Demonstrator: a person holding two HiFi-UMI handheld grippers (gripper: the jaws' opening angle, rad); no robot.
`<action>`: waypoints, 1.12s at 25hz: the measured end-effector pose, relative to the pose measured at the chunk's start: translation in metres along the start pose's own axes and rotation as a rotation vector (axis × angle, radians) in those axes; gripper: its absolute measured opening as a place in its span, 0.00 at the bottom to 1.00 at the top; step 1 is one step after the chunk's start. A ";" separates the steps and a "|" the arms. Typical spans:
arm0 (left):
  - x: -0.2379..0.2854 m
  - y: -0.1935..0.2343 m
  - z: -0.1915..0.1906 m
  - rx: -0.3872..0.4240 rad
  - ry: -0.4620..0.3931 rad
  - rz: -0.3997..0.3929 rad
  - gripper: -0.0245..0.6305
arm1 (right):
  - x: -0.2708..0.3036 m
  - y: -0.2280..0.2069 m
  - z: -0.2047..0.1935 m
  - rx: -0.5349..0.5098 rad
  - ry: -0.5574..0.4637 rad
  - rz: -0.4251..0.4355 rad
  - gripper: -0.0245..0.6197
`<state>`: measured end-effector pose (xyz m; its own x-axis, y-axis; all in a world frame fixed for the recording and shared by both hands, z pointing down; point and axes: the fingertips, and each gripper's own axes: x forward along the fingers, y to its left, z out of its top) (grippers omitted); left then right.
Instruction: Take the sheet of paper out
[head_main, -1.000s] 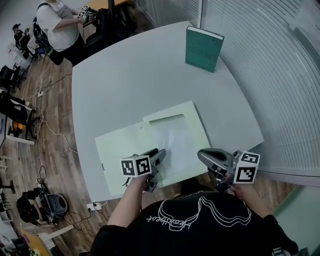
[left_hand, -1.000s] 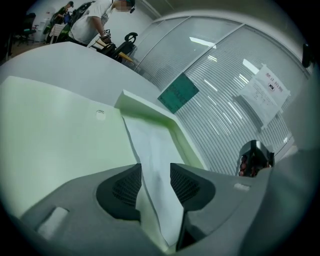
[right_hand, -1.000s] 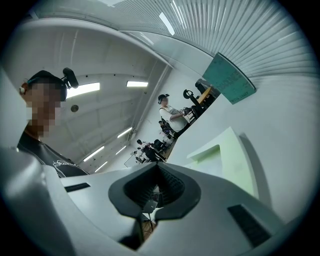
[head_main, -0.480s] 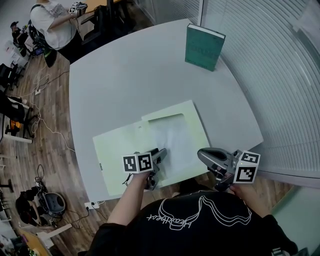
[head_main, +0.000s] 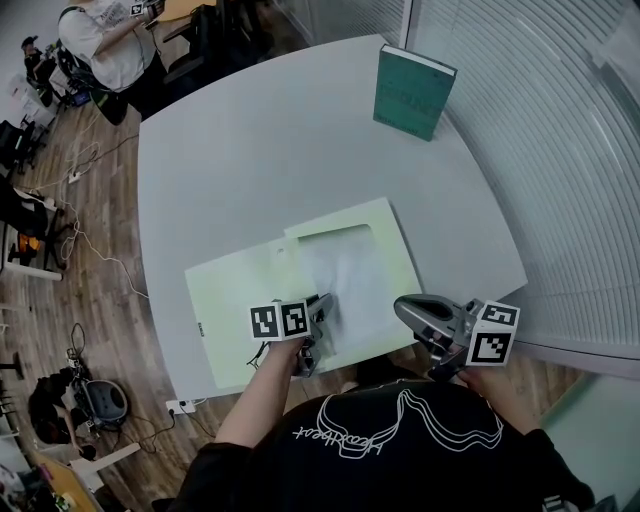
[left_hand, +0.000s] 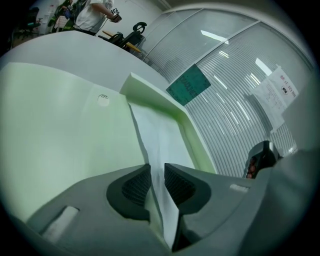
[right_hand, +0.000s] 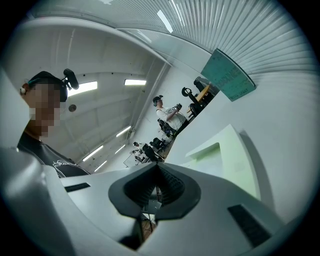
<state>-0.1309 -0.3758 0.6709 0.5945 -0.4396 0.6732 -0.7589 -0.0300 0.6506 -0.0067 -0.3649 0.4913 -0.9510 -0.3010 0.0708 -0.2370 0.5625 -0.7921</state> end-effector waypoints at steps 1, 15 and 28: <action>0.000 0.001 0.000 -0.007 -0.002 0.003 0.18 | 0.000 0.001 0.000 0.000 0.002 0.000 0.05; -0.007 0.010 0.004 -0.021 -0.019 0.041 0.06 | 0.002 0.006 -0.006 0.004 0.016 0.006 0.05; -0.038 0.028 0.001 -0.058 -0.076 0.083 0.06 | 0.006 0.022 -0.016 0.004 0.033 0.041 0.05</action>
<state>-0.1745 -0.3608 0.6630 0.5069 -0.5050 0.6986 -0.7867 0.0602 0.6144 -0.0210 -0.3417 0.4842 -0.9659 -0.2520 0.0588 -0.1975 0.5708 -0.7970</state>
